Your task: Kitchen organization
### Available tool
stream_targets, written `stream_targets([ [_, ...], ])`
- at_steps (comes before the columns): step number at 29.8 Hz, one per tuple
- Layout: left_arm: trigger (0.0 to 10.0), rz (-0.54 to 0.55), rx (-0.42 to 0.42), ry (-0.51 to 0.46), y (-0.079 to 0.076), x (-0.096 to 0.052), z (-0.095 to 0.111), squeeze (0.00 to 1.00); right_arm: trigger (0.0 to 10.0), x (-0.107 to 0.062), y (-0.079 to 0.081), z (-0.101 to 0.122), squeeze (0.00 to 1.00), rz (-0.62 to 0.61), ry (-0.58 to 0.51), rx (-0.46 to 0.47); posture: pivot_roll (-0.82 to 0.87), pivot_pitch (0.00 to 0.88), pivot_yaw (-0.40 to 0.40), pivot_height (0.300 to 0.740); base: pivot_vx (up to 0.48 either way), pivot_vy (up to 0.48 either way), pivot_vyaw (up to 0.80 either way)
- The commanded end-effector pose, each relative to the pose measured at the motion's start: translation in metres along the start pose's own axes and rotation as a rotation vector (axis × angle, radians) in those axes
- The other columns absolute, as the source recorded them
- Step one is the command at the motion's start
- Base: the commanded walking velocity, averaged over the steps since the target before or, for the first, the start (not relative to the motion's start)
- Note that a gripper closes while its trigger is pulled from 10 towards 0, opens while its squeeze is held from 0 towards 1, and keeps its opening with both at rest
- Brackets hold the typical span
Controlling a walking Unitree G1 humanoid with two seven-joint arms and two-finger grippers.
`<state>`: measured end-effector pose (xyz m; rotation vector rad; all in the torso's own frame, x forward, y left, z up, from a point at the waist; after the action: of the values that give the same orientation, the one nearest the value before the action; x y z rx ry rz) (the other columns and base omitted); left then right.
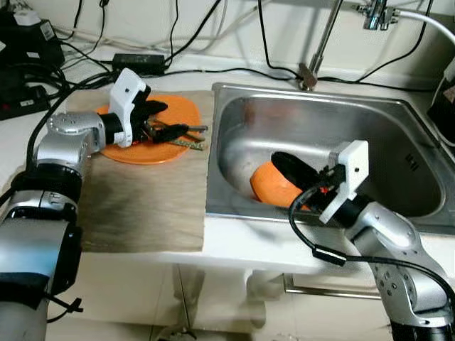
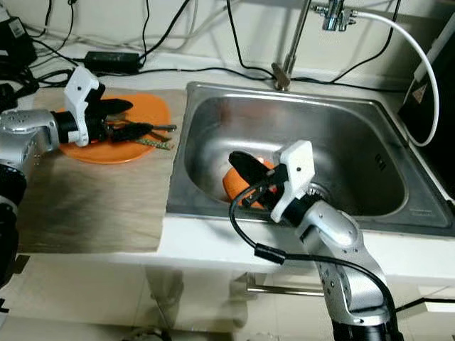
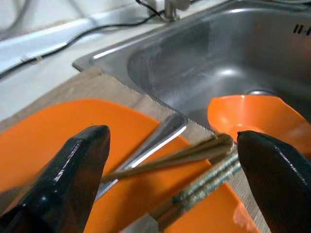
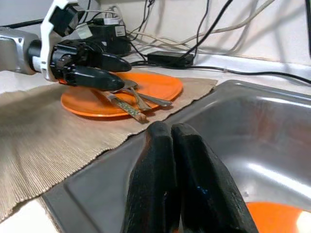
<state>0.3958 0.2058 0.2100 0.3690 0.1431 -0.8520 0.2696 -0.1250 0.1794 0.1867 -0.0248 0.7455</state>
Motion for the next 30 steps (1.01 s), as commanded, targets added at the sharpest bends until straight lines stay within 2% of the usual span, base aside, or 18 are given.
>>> stream_targets([
  [1,10.0,-0.048,0.047,0.0,0.0,0.0,0.01,0.0,10.0,-0.005,-0.001,0.008,0.0,0.007,-0.015,-0.025,-0.02,0.013,-0.014,0.74,0.0,0.0,0.0],
  [4,10.0,-0.055,0.09,0.024,0.0,0.0,0.008,0.0,10.0,-0.006,-0.001,0.008,0.0,0.014,-0.012,-0.029,-0.02,0.014,-0.01,0.74,0.0,0.0,0.0],
  [8,10.0,-0.097,0.181,0.134,-0.003,0.0,-0.005,0.0,10.0,-0.006,0.001,0.009,0.0,0.03,-0.005,-0.031,-0.03,0.013,0.002,0.74,0.0,0.0,0.0],
  [12,10.0,-0.12,0.183,0.159,-0.007,0.002,-0.012,0.0,10.0,-0.009,0.002,0.009,0.0,0.042,0.002,-0.037,-0.04,0.01,0.013,0.74,0.0,0.0,0.0],
  [18,10.0,-0.089,0.18,0.166,-0.008,0.007,-0.014,0.0,10.0,-0.011,0.003,0.009,0.0,0.054,0.011,-0.034,-0.05,0.01,0.018,0.74,0.0,0.0,0.0],
  [23,10.0,-0.087,0.074,0.168,-0.009,0.009,-0.019,0.0,10.0,-0.013,0.004,0.006,0.0,0.085,0.029,0.003,-0.06,0.013,0.024,0.74,0.0,0.0,0.0],
  [25,10.0,-0.098,0.059,0.175,-0.011,0.009,-0.02,0.0,10.0,-0.015,0.003,0.006,0.0,0.093,0.032,0.015,-0.06,0.015,0.029,0.74,0.0,0.0,0.0],
  [30,10.0,-0.15,0.028,0.242,-0.017,0.009,-0.03,0.0,10.0,-0.023,0.008,0.007,0.0,0.232,0.093,0.072,-0.08,0.026,0.045,0.74,0.0,0.0,0.0],
])
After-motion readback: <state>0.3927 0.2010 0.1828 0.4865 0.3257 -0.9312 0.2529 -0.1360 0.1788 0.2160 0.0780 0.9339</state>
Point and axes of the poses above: a point about 5 cm out from each wrist's last joint towards the gripper, its own x axis pointing out of the wrist towards the gripper, its own z axis along the axis of the wrist's last joint, y = z × x, the point moved 2 cm from there along x, pointing out of the wrist towards the gripper, and after that the axes turned 7 degrees about x, right-handed, at the moved point
